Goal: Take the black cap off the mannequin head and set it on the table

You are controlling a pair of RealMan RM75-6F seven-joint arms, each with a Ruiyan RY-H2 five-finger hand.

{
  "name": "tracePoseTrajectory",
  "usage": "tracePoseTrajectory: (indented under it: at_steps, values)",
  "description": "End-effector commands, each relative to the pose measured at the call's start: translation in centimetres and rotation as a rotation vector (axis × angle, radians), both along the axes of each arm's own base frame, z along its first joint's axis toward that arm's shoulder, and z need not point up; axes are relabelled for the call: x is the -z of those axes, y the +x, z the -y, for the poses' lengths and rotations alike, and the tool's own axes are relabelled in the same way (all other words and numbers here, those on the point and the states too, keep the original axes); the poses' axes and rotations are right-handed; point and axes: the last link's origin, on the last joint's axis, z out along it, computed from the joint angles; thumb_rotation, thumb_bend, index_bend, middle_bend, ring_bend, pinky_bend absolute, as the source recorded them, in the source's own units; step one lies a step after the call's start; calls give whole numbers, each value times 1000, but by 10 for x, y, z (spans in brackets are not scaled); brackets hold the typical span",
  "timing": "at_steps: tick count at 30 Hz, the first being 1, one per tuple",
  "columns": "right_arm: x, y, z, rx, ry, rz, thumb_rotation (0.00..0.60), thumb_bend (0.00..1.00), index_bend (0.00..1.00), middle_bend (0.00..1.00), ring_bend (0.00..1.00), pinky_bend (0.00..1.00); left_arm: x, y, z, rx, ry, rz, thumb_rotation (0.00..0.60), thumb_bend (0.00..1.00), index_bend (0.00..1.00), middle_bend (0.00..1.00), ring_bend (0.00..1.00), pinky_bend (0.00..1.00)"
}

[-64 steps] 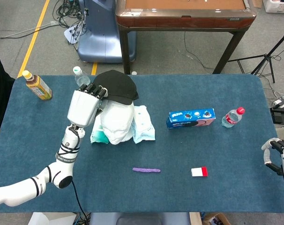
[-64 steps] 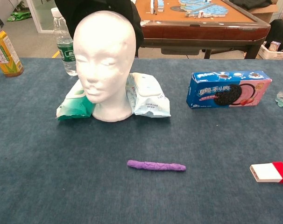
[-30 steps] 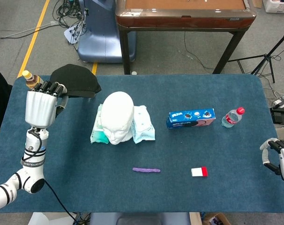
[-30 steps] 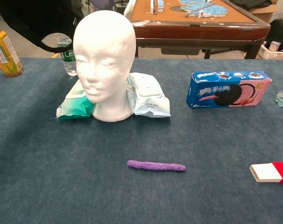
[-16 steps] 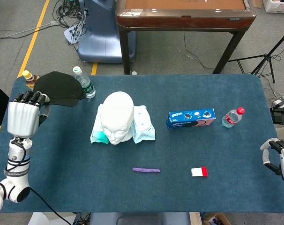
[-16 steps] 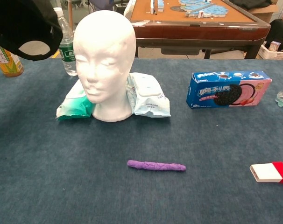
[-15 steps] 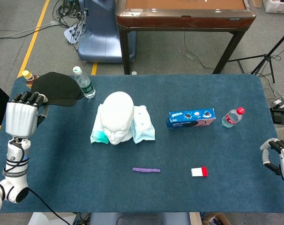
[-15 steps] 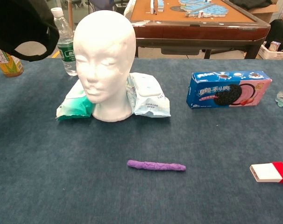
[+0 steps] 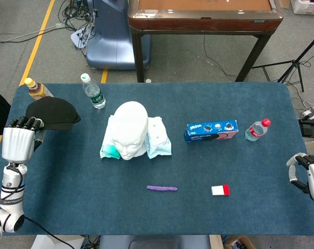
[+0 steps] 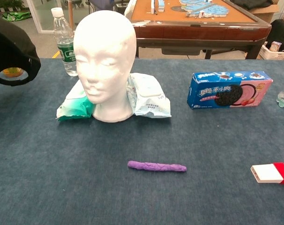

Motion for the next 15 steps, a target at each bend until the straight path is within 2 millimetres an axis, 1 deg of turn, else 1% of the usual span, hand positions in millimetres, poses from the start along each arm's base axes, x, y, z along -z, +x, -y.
tracePoseTrajectory:
  at_steps: [1,4,7,13,15]
  values:
    - [0,0,0,0,-1,2,600,464,545,476,463,598,24,-19,10,-57,-64,-50,600,452,654,607,499,621]
    - [0,0,0,2,1,2,600,463,545,476,463,598,33,-28,18,-115,-93,-105,600,452,655,607,499,622]
    - [0,-1,0,6,6,2,600,463,545,476,463,598,39,-34,27,-155,-118,-146,600,452,650,605,499,623]
    - [0,-1,0,20,14,0,600,463,545,476,463,598,40,-45,51,-219,-181,-189,600,452,643,601,495,623]
    - [0,-1,0,22,16,0,600,464,545,476,463,598,40,-48,59,-253,-211,-199,600,452,606,592,483,623]
